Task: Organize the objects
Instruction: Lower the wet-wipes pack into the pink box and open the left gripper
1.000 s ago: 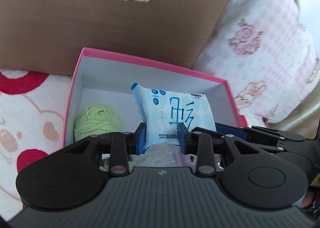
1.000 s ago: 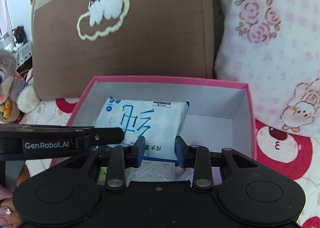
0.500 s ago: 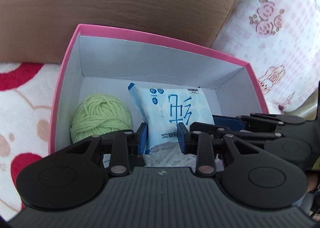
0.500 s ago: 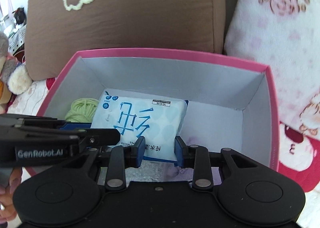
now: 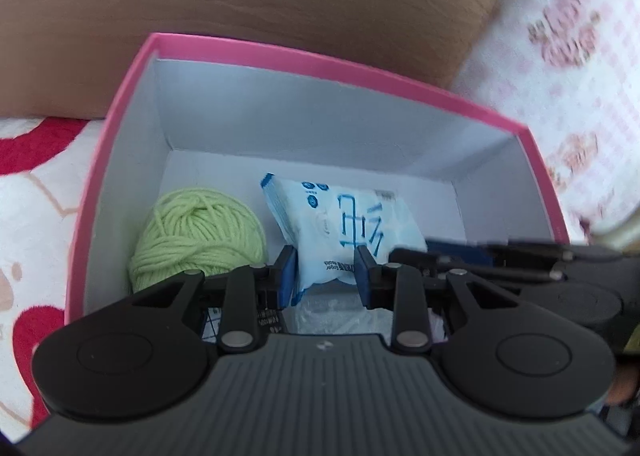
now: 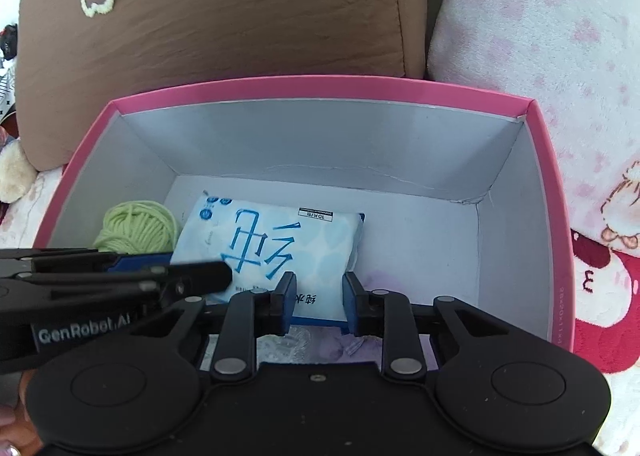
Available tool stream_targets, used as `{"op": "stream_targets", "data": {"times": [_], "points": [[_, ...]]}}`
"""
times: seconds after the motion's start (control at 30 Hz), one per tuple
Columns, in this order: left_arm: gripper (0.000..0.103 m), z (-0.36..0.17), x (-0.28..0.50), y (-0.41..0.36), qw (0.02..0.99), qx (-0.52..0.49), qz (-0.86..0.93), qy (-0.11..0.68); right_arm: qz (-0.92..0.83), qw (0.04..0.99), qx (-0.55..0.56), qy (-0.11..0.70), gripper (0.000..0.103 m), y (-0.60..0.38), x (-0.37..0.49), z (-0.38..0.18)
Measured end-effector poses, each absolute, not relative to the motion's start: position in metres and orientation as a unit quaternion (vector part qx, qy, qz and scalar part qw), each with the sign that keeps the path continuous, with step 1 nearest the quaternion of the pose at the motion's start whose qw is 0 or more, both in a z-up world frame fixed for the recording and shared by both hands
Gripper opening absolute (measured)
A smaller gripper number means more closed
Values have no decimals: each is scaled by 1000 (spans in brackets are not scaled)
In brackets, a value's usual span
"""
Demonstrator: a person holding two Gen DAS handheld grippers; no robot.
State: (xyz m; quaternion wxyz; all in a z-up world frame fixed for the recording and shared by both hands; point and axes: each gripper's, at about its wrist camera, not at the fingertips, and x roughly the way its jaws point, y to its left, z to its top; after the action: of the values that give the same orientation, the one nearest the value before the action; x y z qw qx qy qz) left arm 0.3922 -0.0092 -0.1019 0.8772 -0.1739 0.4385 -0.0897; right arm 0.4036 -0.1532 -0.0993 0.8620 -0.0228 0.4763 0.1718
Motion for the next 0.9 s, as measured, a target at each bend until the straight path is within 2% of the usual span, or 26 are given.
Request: {"op": "stream_targets", "data": {"times": [0.1, 0.23, 0.33, 0.53, 0.67, 0.73, 0.9], "points": [[28, -103, 393, -10, 881, -176, -83, 431, 160, 861, -26, 483, 27, -149, 407, -99], [27, -104, 393, -15, 885, -162, -73, 430, 136, 867, -62, 476, 18, -137, 406, -99], [26, -104, 392, -10, 884, -186, -60, 425, 123, 873, -75, 466, 18, -136, 404, -98], [23, -105, 389, -6, 886, -175, -66, 424, 136, 881, 11, 453, 20, -161, 387, -93], [23, -105, 390, -16, 891, -142, -66, 427, 148, 891, 32, 428, 23, -169, 366, -87], [23, -106, 390, -21, 891, -128, -61, 431, 146, 896, 16, 420, 34, -167, 359, -83], [25, -101, 388, -16, 890, -133, -52, 434, 142, 897, 9, 418, 40, -168, 351, -74]]}}
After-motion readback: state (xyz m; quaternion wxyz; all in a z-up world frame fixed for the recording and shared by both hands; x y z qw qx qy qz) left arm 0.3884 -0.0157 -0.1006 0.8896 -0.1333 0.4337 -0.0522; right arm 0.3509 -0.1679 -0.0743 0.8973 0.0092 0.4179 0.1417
